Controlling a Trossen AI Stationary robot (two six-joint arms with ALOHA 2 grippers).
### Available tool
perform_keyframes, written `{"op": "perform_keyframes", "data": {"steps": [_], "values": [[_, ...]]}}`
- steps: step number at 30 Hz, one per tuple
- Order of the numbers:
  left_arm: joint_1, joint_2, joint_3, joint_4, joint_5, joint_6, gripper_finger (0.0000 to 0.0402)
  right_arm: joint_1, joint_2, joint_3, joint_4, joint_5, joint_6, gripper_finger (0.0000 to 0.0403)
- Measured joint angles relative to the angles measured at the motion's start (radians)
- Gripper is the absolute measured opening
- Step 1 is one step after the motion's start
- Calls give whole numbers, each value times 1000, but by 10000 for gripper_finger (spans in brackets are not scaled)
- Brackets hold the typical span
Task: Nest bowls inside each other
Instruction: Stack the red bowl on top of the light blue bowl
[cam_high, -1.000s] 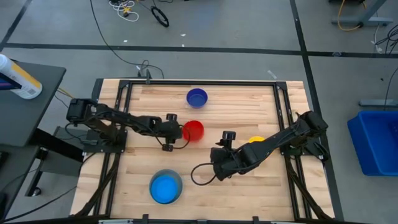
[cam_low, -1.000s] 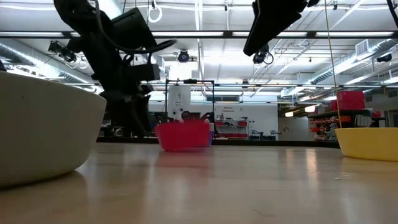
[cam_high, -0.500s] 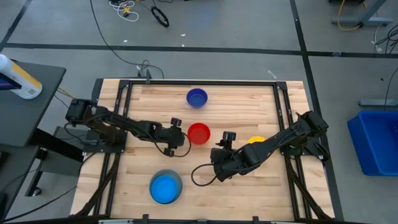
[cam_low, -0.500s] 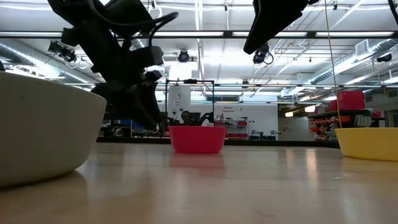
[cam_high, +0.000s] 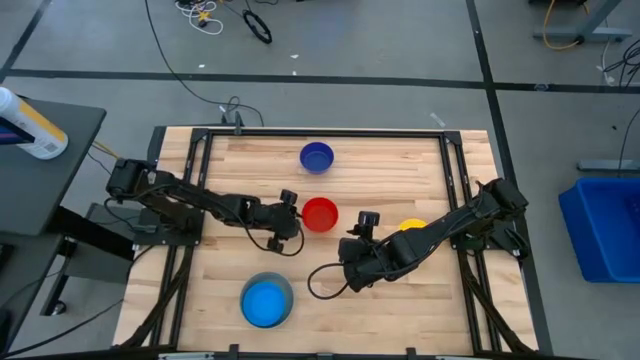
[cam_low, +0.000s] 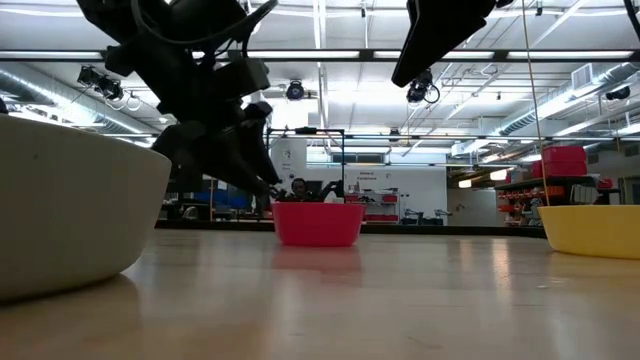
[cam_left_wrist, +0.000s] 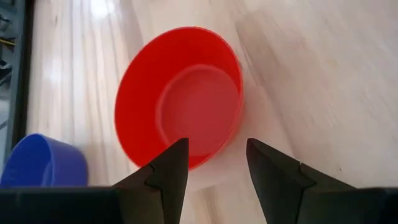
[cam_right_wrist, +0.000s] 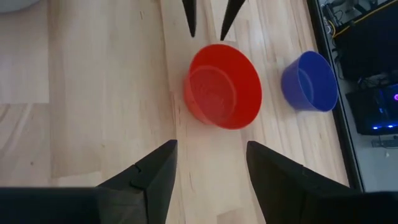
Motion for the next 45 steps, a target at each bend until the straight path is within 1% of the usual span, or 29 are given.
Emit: {"op": "perform_keyframes", "data": {"steps": [5, 8, 11, 15, 17, 19, 21, 23, 25, 26, 31, 34, 36, 38, 40, 42, 43, 45], "values": [[15, 0, 0, -3, 27, 12, 171, 0, 0, 0, -1, -7, -5, 199], [17, 43, 11, 1, 28, 13, 171, 0, 1, 0, 0, -7, -6, 201], [18, 117, 47, -3, 24, 18, 171, 0, 1, 1, 2, -7, -8, 201], [18, 199, 108, -60, -62, 39, 171, 1, 2, 1, -3, -8, -8, 198], [19, 217, 138, -90, -76, 47, 166, 2, 2, 1, -3, -8, -8, 197], [19, 231, 159, -91, -80, 50, 151, 2, 2, 1, -4, -8, -8, 197], [19, 230, 161, -101, -84, 50, 125, 4, 2, 1, -5, -8, -7, 196], [17, 230, 165, -100, -98, 56, 82, 7, 2, 1, -6, -8, -7, 193], [13, 228, 166, -116, -127, 52, 28, 8, 2, 1, -6, -8, -5, 191], [10, 228, 166, -129, -153, 36, 16, 10, 2, 1, -8, -8, -1, 189], [-28, 224, 166, -233, -236, -58, 7, 29, 2, 1, -14, 8, 11, 184], [-76, 191, 165, -306, -256, -126, 6, 61, -16, -52, 75, 37, -51, 181], [-115, 149, 147, -338, -273, -167, 6, 79, -56, -127, 193, 61, -109, 177], [-152, 80, 117, -338, -289, -194, 6, 95, -137, -222, 326, 69, -158, 174], [-180, -1, 87, -337, -290, -231, 6, 100, -251, -323, 429, 80, -188, 170], [-201, -82, 59, -375, -295, -274, 6, 104, -389, -433, 500, 77, -211, 166], [-213, -117, 53, -378, -298, -292, 6, 106, -467, -490, 550, 51, -227, 164], [-234, -178, 44, -434, -316, -322, 6, 107, -634, -612, 676, -60, -276, 160]]}}
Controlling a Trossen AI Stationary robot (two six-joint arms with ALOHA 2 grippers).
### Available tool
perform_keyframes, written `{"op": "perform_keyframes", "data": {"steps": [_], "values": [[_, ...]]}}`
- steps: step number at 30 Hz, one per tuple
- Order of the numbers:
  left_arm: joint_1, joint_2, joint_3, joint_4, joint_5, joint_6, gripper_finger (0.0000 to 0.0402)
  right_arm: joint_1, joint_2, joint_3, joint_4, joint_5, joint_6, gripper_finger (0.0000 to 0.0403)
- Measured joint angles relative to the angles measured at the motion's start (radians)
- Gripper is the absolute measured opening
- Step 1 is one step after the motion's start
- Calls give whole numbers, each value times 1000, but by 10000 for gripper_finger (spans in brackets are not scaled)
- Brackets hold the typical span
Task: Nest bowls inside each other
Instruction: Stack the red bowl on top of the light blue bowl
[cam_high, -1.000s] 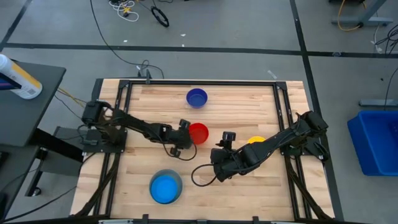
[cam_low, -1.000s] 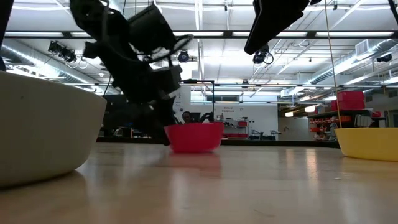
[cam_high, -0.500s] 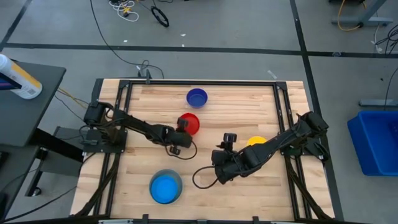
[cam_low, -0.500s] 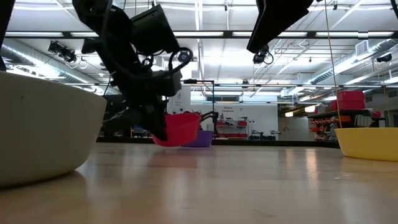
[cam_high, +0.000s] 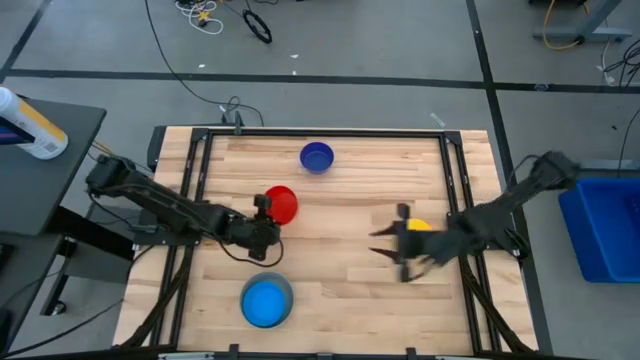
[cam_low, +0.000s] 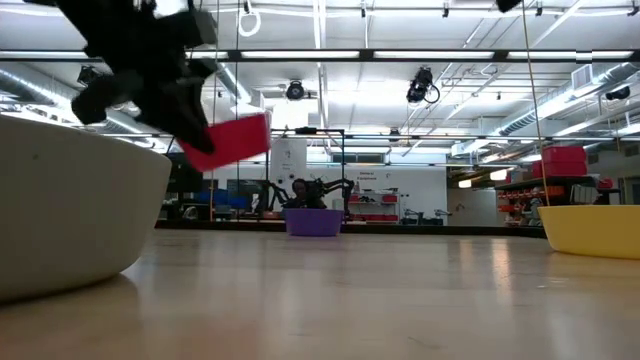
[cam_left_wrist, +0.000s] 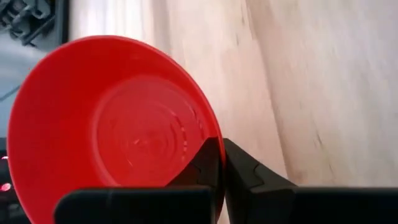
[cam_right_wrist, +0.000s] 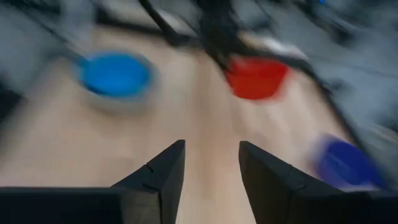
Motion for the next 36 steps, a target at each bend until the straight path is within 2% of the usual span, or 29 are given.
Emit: {"op": "perform_keyframes", "data": {"steps": [3, 5, 9, 12, 13, 16, 24, 31, 36], "values": [[-28, -53, 1, -55, -8, -35, 6, -16, -230, -210, 243, -206, -77, 151], [-39, -60, 1, -60, -11, -43, 6, -34, -380, -366, 405, -283, -119, 144], [-61, -63, 0, -112, 30, -77, 6, -72, -623, -656, 639, -292, -132, 128], [-95, -56, 1, -173, 91, -121, 6, -88, -737, -841, 775, -289, -109, 118], [-113, -57, 1, -203, 105, -144, 6, -90, -769, -870, 753, -289, -96, 115], [-183, -57, 3, -289, 137, -229, 5, -97, -813, -854, 593, -290, 4, 110], [-350, -53, 171, -432, 143, -407, 5, -98, -811, -870, 600, -237, 6, 108], [-479, -46, 236, -424, 139, -550, 5, -98, -811, -870, 589, -235, 4, 108], [-552, 66, 245, -320, 136, -620, 5, -98, -811, -870, 582, -200, 7, 107]]}}
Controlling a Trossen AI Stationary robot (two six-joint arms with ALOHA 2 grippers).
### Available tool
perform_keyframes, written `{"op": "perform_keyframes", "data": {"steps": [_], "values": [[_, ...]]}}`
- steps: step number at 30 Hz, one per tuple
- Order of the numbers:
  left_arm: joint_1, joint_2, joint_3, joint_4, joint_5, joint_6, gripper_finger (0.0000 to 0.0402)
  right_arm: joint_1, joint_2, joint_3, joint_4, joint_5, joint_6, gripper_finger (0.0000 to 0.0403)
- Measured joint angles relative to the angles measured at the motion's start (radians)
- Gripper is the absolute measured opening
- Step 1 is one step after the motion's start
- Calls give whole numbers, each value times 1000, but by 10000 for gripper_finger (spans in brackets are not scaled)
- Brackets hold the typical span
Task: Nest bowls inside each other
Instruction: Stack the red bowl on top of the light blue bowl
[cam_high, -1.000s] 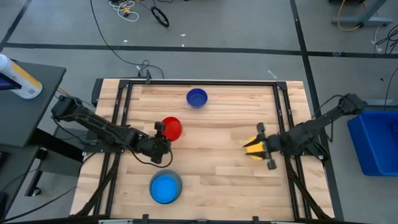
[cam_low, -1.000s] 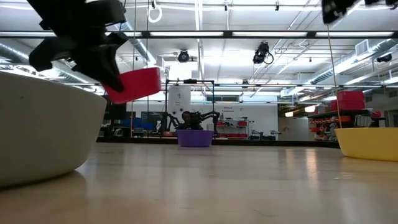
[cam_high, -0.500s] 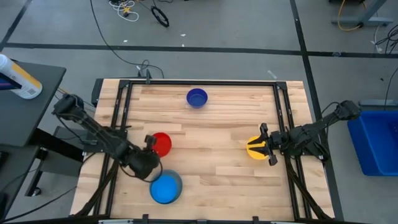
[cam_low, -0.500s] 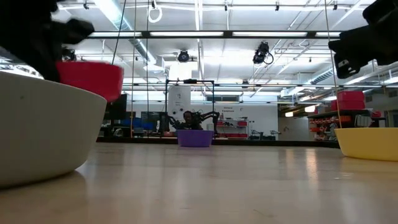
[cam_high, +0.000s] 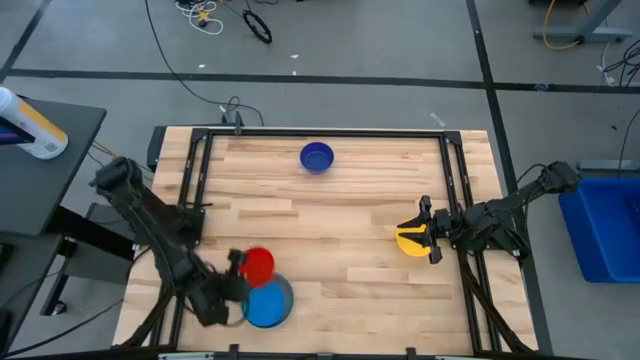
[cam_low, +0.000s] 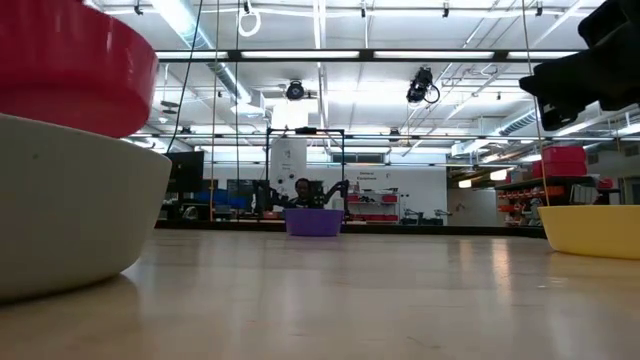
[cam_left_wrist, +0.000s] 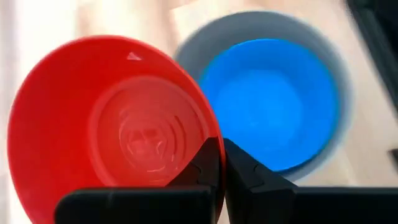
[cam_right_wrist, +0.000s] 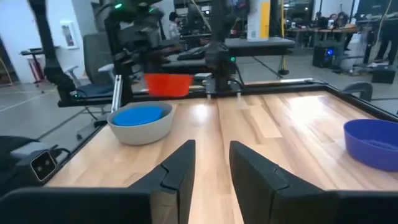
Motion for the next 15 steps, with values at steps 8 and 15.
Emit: {"op": "perform_keyframes", "data": {"steps": [8, 15], "values": [[-32, 223, 160, -26, 28, -3, 5, 0, 0, 0, -2, -2, 46, 105], [-69, 297, 227, 57, 35, -73, 5, 0, 0, 0, -6, -13, 53, 104]]}}
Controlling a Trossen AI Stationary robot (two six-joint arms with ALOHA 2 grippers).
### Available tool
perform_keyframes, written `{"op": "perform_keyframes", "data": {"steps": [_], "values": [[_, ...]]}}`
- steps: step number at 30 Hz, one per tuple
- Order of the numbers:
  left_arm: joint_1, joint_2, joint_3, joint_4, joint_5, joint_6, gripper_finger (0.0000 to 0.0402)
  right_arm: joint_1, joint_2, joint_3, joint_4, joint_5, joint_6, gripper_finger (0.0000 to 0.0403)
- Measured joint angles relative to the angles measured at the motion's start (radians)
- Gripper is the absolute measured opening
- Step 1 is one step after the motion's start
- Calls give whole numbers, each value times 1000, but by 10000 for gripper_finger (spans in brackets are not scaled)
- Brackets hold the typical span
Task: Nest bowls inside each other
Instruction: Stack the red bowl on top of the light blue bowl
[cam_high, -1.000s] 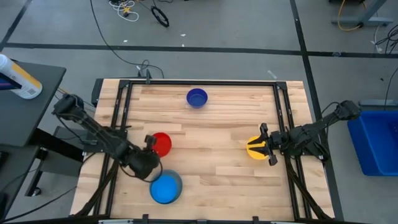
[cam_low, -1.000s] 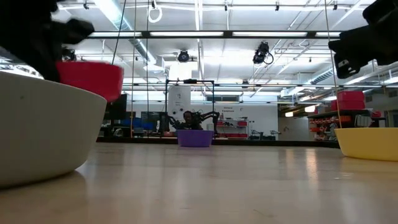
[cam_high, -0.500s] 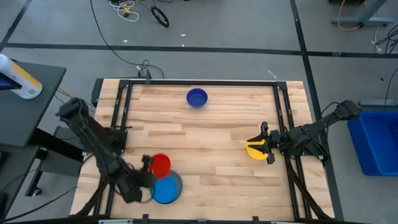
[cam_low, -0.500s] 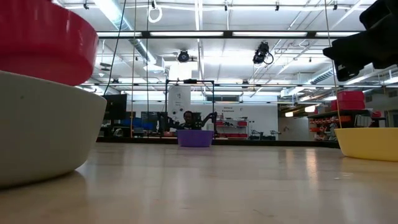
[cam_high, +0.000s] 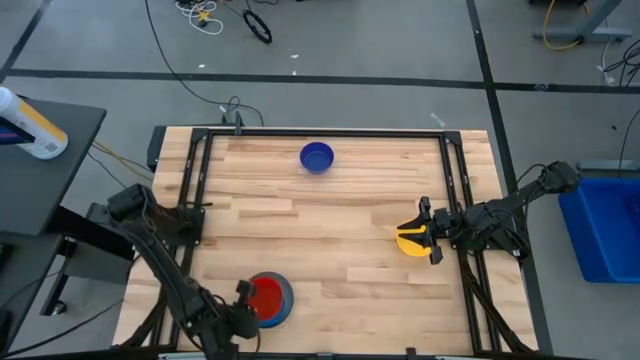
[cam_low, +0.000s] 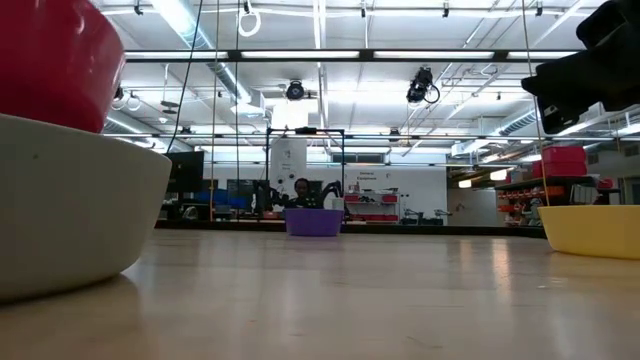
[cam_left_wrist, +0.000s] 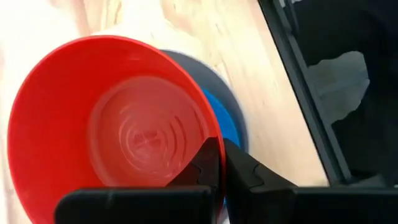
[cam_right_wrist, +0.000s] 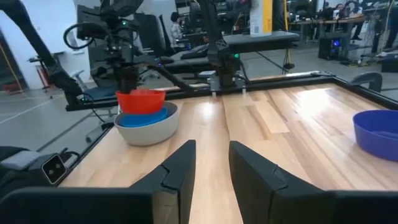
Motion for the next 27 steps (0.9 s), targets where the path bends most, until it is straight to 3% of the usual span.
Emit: {"op": "perform_keyframes", "data": {"steps": [18, 21, 27], "values": [[39, 47, -31, 50, 62, -130, 6, 1, 0, 0, -26, -52, 23, 103], [45, 47, -65, 83, 84, -142, 35, 1, 0, 0, -41, -52, 23, 103], [61, 46, -99, 127, 100, -147, 132, 1, 0, 0, -46, -53, 29, 102]]}}
